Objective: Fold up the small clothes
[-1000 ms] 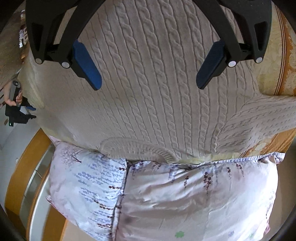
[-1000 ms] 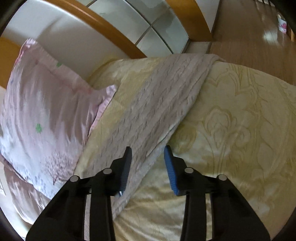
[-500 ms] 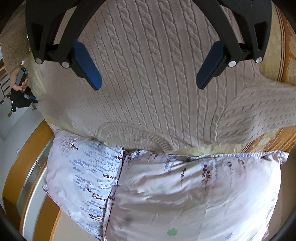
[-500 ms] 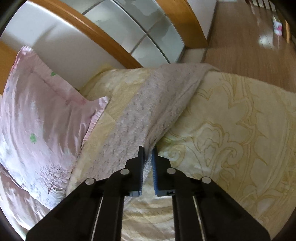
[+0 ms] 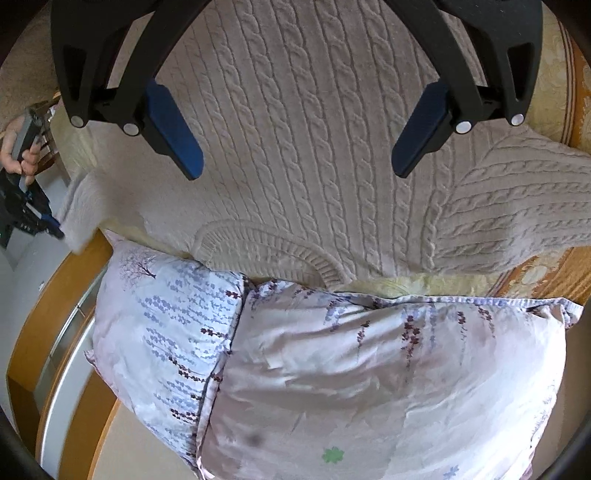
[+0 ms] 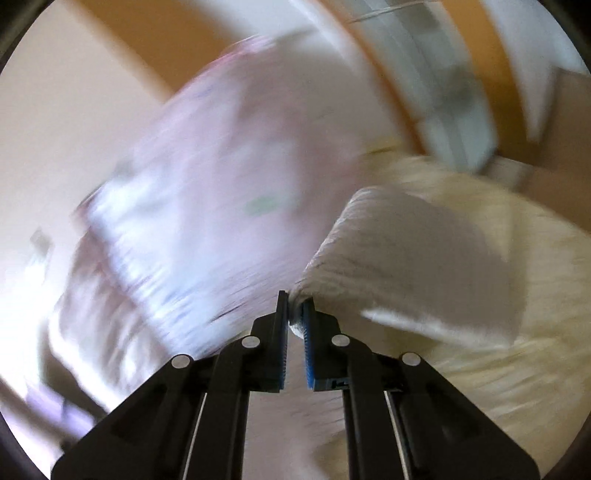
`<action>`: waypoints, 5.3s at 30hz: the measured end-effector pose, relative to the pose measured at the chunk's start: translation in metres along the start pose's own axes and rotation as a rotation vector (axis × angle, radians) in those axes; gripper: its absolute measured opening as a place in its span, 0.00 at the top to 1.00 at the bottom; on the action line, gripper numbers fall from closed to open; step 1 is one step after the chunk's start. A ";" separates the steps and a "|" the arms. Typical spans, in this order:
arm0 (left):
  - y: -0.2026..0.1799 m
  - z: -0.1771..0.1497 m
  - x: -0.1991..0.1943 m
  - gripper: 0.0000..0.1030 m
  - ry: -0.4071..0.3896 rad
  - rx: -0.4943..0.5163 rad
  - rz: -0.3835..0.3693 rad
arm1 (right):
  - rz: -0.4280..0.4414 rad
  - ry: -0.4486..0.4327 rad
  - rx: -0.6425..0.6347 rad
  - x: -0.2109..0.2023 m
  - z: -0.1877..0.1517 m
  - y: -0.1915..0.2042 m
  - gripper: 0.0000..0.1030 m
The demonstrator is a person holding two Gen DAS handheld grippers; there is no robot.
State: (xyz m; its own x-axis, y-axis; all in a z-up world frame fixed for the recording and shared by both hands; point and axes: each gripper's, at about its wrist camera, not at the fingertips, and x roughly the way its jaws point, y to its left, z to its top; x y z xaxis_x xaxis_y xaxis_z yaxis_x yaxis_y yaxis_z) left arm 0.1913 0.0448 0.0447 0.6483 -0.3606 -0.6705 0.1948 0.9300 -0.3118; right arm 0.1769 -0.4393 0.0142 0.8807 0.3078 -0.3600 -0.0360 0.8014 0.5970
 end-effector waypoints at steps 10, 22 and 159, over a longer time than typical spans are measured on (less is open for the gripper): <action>0.007 -0.003 0.014 0.02 0.066 -0.066 -0.060 | 0.071 0.412 -0.066 0.091 -0.123 0.059 0.92; 0.007 -0.001 0.025 0.02 0.151 -0.120 -0.177 | 0.136 0.341 0.267 0.064 -0.091 0.019 0.50; 0.010 0.004 0.004 0.46 0.006 -0.147 -0.193 | 0.042 0.233 -0.424 0.013 -0.109 0.140 0.25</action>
State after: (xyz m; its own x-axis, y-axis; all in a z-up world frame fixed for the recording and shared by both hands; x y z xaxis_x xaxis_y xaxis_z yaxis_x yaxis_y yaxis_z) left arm 0.1986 0.0533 0.0411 0.6047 -0.5315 -0.5932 0.2052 0.8236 -0.5287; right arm 0.1322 -0.2675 0.0148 0.7469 0.4122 -0.5218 -0.3011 0.9093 0.2873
